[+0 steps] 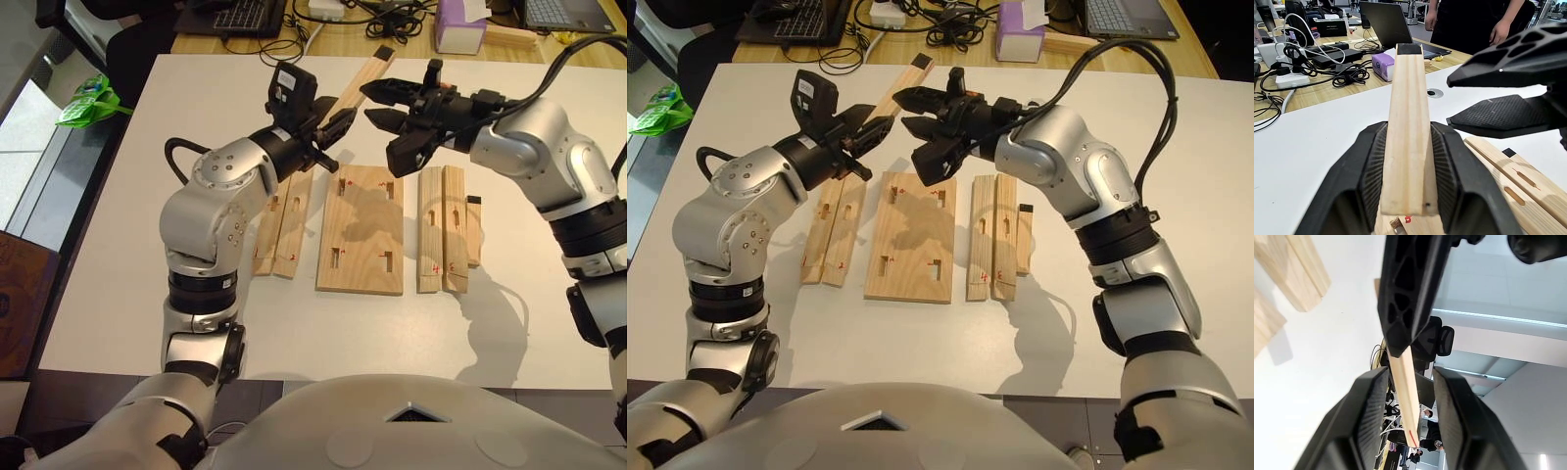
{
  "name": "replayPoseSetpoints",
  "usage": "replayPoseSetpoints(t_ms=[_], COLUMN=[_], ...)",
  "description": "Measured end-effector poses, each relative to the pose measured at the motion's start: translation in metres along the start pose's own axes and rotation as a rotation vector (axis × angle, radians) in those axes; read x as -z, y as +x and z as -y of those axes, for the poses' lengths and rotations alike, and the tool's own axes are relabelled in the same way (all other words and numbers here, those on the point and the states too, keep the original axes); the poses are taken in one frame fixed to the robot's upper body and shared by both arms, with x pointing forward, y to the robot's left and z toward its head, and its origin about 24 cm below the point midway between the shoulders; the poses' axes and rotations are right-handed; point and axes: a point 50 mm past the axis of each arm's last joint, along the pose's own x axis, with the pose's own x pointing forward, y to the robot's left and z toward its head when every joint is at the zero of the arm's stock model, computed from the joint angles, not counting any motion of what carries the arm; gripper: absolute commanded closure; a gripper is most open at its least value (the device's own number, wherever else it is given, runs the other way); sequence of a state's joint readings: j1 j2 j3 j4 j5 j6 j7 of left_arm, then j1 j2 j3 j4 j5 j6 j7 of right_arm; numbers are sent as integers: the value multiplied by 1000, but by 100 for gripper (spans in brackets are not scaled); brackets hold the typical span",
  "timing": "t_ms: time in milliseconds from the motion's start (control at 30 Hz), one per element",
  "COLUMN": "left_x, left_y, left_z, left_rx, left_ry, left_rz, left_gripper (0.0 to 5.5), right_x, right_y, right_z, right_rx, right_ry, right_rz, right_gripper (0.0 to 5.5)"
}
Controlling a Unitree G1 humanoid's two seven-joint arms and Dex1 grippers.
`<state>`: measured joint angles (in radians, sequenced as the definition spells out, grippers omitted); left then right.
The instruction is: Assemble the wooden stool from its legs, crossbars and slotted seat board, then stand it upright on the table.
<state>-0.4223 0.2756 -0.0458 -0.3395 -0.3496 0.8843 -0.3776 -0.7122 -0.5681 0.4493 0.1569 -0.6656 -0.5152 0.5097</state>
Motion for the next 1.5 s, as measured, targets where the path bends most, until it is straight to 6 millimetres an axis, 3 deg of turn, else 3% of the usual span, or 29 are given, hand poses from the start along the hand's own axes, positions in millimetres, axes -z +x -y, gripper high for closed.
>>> replayPoseSetpoints(t_ms=[400,600,933,967,1133,1300,1400,1500], left_x=[-7,-7,-10,-11,-14,-23,-40,-55], left_y=[-1,-1,-1,0,-2,-7,-17,-23], left_z=[17,19,18,17,19,18,6,1], left_rx=[95,98,85,83,98,85,11,-30], left_ry=[-63,-72,-73,-80,-99,29,127,153], left_rz=[13,15,20,27,49,103,221,354], left_gripper=[420,420,421,384,303,222,186,185], right_x=[2,0,1,2,11,19,40,38], right_y=[4,8,9,9,4,0,-26,-50], right_z=[-5,-4,-4,-3,5,11,6,-6], right_rx=[1,30,60,72,167,215,365,529], right_ry=[7,15,-1,-9,-22,-26,255,595], right_rz=[-18,-8,-15,-19,-58,-98,-259,-367], right_gripper=[381,493,500,500,512,512,512,512])
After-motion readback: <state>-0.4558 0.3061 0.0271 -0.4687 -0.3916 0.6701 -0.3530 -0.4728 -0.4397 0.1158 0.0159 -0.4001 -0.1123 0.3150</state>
